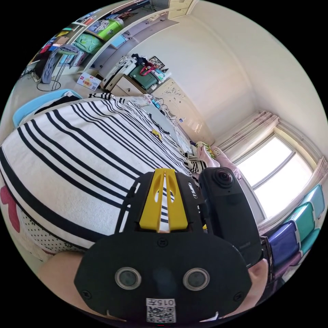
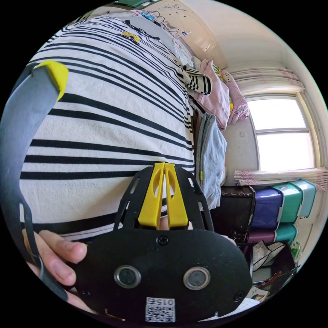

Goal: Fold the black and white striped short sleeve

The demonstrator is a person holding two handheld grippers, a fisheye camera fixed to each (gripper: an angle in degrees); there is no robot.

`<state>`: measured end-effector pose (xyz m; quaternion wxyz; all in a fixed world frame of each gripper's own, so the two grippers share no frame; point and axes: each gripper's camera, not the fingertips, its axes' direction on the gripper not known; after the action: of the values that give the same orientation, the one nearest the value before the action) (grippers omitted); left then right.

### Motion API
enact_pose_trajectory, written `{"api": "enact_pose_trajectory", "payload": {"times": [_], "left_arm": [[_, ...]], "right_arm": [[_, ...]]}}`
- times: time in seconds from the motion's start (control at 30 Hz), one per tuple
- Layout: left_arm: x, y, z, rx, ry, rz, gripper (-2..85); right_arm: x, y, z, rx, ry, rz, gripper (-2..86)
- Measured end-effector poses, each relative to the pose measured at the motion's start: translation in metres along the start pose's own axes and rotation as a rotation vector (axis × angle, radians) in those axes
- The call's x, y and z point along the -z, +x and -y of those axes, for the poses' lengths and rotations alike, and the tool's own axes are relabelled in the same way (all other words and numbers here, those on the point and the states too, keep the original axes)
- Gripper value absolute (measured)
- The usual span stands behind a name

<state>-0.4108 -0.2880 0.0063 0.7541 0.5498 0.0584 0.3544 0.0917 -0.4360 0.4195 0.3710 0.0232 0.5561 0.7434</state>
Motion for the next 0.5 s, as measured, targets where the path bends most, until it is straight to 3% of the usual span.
{"api": "enact_pose_trajectory", "payload": {"times": [0.5], "left_arm": [[0.023, 0.001, -0.002, 0.044, -0.017, -0.023, -0.9]], "right_arm": [[-0.024, 0.042, 0.009, 0.0, 0.013, 0.006, -0.5]]}}
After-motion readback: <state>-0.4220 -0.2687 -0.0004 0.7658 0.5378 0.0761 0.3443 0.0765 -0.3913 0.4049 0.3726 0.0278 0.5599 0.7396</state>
